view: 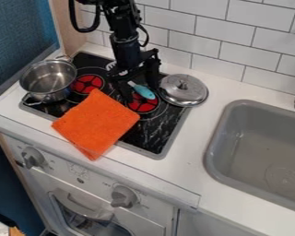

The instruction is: Moved the silver pot to the right side of the stove

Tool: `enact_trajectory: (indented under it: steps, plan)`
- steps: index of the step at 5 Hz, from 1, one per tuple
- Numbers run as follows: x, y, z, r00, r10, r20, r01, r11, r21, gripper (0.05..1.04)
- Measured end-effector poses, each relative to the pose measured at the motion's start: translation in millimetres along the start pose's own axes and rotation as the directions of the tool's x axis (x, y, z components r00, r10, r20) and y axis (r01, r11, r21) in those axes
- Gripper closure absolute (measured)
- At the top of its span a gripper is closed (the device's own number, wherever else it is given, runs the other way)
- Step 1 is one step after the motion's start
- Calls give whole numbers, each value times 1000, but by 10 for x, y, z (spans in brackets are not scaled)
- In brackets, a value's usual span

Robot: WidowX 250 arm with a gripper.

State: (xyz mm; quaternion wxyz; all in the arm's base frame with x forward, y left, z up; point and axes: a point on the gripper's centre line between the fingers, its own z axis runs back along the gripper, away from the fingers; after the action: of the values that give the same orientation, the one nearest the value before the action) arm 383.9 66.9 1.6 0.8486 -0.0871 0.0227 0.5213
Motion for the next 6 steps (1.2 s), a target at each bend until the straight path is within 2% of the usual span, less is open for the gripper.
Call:
enact_trajectory:
  steps: [2, 3, 4, 5, 6]
  plan:
    - [17, 2, -20, 1000, 24, 6, -24, 1000, 9, 84]
    - [2, -27, 33, 999, 47, 2, -47, 999, -13, 84]
    - [53, -16, 462, 994, 95, 53, -89, 990, -110, 84]
    - [115, 265, 987, 963, 224, 151, -186, 954, -234, 84]
    - [104, 514, 1110, 903, 376, 207, -316, 909, -270, 84]
